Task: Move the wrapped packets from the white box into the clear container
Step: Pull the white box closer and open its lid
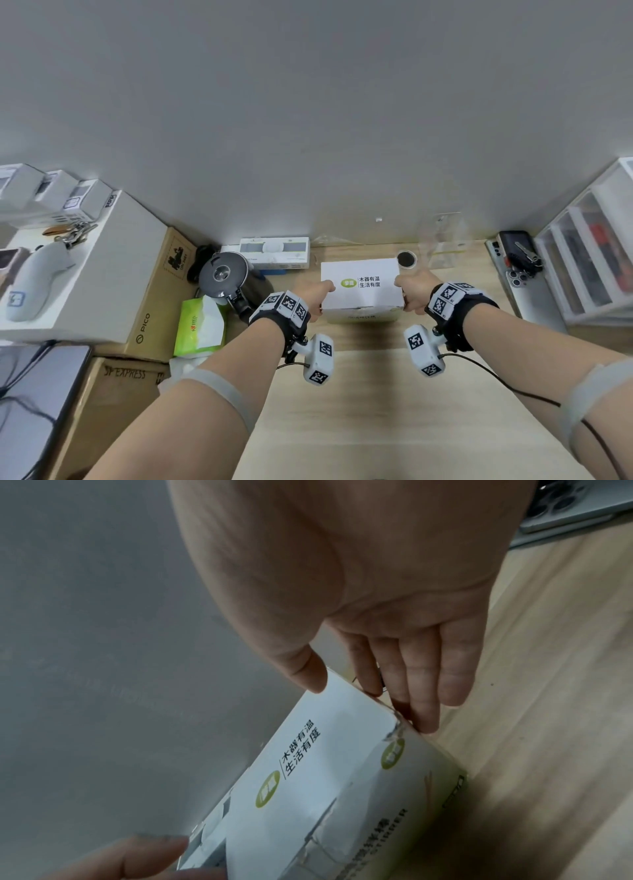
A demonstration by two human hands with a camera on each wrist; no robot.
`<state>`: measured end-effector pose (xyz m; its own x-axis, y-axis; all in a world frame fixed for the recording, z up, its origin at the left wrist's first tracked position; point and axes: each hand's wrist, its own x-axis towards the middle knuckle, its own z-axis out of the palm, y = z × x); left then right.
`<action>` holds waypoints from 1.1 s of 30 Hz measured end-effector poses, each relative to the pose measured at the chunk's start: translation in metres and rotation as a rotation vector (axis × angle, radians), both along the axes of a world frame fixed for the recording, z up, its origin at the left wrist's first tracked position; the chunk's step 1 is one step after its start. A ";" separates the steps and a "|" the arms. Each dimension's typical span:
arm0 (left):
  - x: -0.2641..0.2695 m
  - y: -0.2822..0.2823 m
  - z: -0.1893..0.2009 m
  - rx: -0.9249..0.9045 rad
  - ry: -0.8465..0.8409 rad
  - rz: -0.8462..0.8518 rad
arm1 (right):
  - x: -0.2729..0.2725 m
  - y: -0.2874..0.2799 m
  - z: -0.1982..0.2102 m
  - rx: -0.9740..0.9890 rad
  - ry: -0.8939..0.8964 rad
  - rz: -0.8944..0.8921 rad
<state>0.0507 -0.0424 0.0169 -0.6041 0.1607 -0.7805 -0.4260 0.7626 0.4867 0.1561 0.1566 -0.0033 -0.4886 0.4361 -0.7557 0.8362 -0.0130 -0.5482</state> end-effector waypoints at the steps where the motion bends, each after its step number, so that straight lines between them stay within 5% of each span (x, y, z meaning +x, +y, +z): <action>1: 0.005 -0.003 0.002 -0.020 -0.002 -0.024 | 0.004 -0.003 0.001 -0.002 -0.014 0.002; 10: 0.037 -0.031 0.008 -0.094 -0.067 -0.088 | 0.037 -0.034 0.004 0.040 -0.059 0.004; 26: 0.047 -0.045 0.021 -0.072 -0.112 0.057 | 0.045 -0.056 0.012 0.042 -0.090 0.008; 33: 0.029 -0.046 0.039 -0.049 -0.178 0.080 | 0.041 -0.044 0.029 -0.089 -0.009 -0.142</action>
